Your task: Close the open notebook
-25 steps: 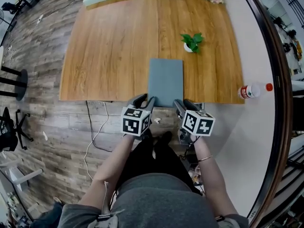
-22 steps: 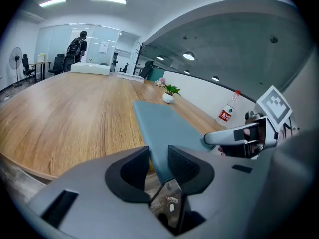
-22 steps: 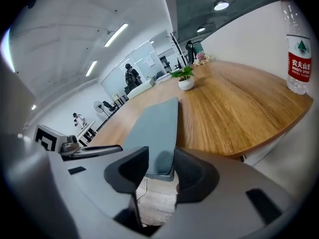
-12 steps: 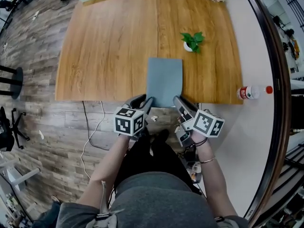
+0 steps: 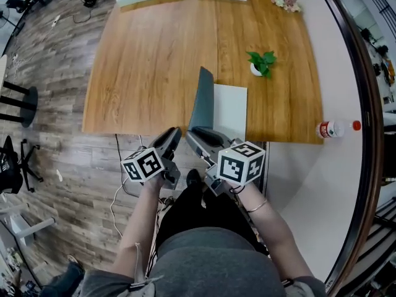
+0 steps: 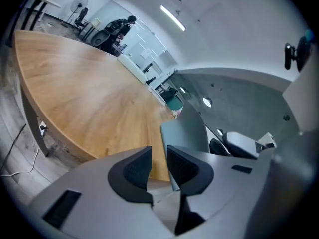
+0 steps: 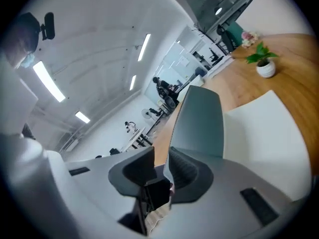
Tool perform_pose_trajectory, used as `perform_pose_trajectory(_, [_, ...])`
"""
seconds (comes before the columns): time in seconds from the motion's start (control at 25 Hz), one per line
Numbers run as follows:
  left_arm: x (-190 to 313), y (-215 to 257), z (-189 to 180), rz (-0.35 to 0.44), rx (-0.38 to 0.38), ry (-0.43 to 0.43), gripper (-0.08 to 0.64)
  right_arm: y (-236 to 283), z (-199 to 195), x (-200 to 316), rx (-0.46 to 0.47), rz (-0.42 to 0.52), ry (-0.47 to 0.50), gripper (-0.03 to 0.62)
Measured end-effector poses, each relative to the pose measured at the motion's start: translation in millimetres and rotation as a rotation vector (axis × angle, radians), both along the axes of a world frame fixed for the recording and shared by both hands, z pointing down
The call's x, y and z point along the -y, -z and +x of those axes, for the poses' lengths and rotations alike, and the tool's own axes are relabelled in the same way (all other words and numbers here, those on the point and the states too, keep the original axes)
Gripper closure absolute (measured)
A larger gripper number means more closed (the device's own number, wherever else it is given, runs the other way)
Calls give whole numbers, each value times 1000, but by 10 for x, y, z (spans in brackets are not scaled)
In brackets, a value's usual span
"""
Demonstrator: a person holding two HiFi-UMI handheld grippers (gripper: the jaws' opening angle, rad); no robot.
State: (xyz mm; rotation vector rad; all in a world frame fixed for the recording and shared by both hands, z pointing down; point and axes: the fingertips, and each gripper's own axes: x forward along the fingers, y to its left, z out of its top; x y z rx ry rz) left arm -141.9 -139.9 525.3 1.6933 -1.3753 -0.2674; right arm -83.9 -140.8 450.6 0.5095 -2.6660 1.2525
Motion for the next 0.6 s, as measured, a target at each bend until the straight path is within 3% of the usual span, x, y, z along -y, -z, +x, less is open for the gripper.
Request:
perform_pose_trajectory(0.12, [-161,7,-407,-1,0,90,454,-77,-445,-223,-37,27,116,467])
perform_pose_trajectory(0.16, [-206,19,-511,2,-9,121,454,-88,-536,-282,-51,39,135,396])
perform_pose_trajectory(0.24, [-269,68,-633,16,-39,163,454,-31,-522,-313,-53,74,107,385])
perform_pose_trajectory(0.36, [-303,69,-716,30,-30,179,453,8,69,-96,-97,130,-92,369])
perform_pose_trajectory(0.48, [-261,54,-809,30,-6,220,453,-321,1071,270,-317,167,-349,351])
perform_pose_trajectory(0.6, [-153,146,-844,46,20,218,453,-741,1601,417,-461,73,-418,306])
